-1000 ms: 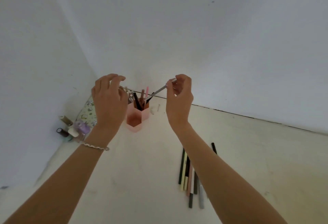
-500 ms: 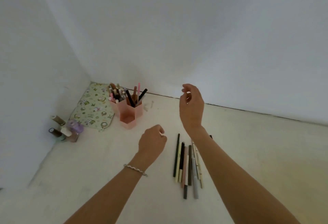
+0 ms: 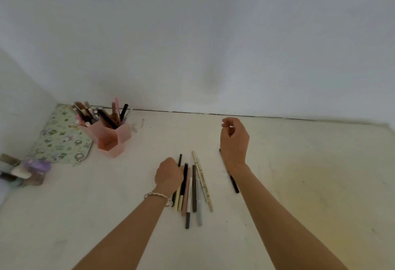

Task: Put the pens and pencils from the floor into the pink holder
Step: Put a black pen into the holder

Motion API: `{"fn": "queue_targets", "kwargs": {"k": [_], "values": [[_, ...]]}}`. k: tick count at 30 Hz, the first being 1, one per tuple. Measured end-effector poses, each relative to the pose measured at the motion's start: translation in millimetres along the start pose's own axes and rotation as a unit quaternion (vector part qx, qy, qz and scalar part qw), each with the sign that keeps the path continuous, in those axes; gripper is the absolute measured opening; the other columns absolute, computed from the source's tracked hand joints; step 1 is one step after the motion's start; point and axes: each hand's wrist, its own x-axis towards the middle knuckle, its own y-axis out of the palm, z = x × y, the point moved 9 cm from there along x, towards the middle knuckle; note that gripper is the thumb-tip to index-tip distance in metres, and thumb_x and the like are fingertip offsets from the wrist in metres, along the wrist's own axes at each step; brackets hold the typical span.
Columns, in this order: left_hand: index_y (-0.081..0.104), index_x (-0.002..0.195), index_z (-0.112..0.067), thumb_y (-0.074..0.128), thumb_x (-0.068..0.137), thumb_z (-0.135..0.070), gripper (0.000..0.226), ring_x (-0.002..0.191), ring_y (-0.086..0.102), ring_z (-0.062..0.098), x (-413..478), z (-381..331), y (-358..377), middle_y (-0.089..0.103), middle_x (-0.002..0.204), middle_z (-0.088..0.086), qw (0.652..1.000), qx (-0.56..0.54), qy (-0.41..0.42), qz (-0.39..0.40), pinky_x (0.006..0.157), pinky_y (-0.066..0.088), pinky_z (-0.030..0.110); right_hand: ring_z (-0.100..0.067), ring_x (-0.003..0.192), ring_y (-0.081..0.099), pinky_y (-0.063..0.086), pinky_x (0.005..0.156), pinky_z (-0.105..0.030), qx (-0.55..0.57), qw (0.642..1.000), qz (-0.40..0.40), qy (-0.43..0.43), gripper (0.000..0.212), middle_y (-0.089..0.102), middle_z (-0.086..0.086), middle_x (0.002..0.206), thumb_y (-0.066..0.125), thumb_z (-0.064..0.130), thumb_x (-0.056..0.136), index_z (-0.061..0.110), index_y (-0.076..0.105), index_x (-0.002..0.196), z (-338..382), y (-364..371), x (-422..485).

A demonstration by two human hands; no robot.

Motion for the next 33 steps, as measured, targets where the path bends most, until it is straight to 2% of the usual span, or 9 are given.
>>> {"fn": "queue_targets", "kwargs": {"k": [3,8,12,15,19,23,26,30,33], "values": [[0.069,0.1,-0.002,0.059,0.096,-0.027,0.027,0.09,0.068,0.029,-1.1,-4.7,-1.3,0.071,0.099,0.016,1.0,-0.024,-0.004,0.002,0.066,0.045,0.03,-0.003,0.064,0.053,0.043,0.061,-0.017,0.003,1.0,-0.005,0.014,0.027,0.064,0.012,0.088,0.049,0.0,0.089,0.021,0.064,0.097,-10.8,-10.1,3.7],[0.062,0.104,-0.01,0.058,0.097,-0.028,0.02,0.085,0.057,0.022,-5.3,-22.8,-56.4,0.066,0.101,0.006,0.987,-0.085,0.032,-0.136,0.073,0.039,0.03,-0.009,0.069,0.056,0.044,0.067,-0.025,-0.074,0.991,0.052,0.099,0.021,0.066,0.007,0.091,0.05,0.007,0.091,0.014,0.064,0.105,-48.3,-19.6,14.3],[0.06,0.108,-0.01,0.058,0.097,-0.026,0.019,0.081,0.056,0.017,-9.5,-48.2,-81.1,0.065,0.098,0.003,0.968,-0.154,0.097,-0.175,0.069,0.04,0.026,-0.027,0.106,0.058,0.047,0.085,-0.031,-0.268,0.921,0.242,0.145,0.032,0.06,-0.011,0.119,0.052,0.018,0.095,0.008,0.052,0.125,-87.6,1.9,-9.2],[0.055,0.123,-0.013,0.059,0.097,-0.019,0.027,0.072,0.057,0.007,-15.3,-55.6,-94.7,0.065,0.09,-0.001,0.951,-0.211,0.134,-0.185,0.063,0.045,0.022,-0.032,0.103,0.056,0.05,0.082,-0.038,-0.354,0.885,0.293,0.078,0.039,0.052,-0.015,0.12,0.044,0.006,0.096,0.01,0.04,0.135,-88.1,17.8,-32.0],[0.033,0.15,-0.023,0.06,0.095,-0.013,0.063,0.07,0.056,-0.002,-18.6,-40.8,-153.1,0.056,0.079,-0.015,0.914,-0.24,0.18,-0.274,0.07,0.043,0.013,-0.028,0.089,0.058,0.05,0.072,-0.035,-0.25,0.933,0.253,0.059,0.056,0.052,-0.015,0.116,0.042,-0.002,0.093,0.017,0.033,0.145,-57.8,29.7,-24.6],[0.043,0.138,-0.026,0.058,0.095,-0.017,0.046,0.074,0.063,0.012,-16.9,-4.3,-236.7,0.06,0.094,-0.006,0.866,-0.252,0.171,-0.398,0.072,0.052,0.028,-0.013,0.075,0.053,0.042,0.068,-0.025,-0.127,0.977,0.174,-0.01,0.052,0.054,-0.006,0.105,0.048,0.002,0.094,0.022,0.038,0.141,6.3,40.4,-3.8],[0.043,0.134,-0.029,0.056,0.095,-0.018,0.042,0.075,0.061,0.012,-18.3,14.9,-276.1,0.06,0.113,0.002,0.84,-0.206,0.171,-0.473,0.072,0.05,0.025,-0.007,0.076,0.055,0.048,0.068,-0.025,-0.028,0.988,0.15,-0.036,0.05,0.055,0.002,0.098,0.051,0.005,0.093,0.027,0.04,0.137,46.5,54.0,-1.4],[0.044,0.13,-0.028,0.056,0.095,-0.019,0.038,0.079,0.062,0.017,-1.6,19.9,-279.6,0.06,0.116,0.002,0.86,-0.105,0.167,-0.471,0.071,0.049,0.034,-0.007,0.078,0.058,0.051,0.068,-0.018,0.049,0.984,0.156,-0.066,0.05,0.056,0.004,0.094,0.055,0.006,0.092,0.033,0.041,0.132,81.3,76.0,-9.0],[0.06,0.118,-0.015,0.06,0.093,-0.019,0.025,0.105,0.06,0.03,14.5,17.8,-266.0,0.063,0.115,0.009,0.873,0.051,0.179,-0.451,0.088,0.043,0.044,0.0,0.08,0.058,0.048,0.065,-0.009,0.085,0.98,0.159,-0.08,0.049,0.056,0.012,0.096,0.059,0.005,0.091,0.033,0.042,0.127,97.5,90.6,-17.9]]}}
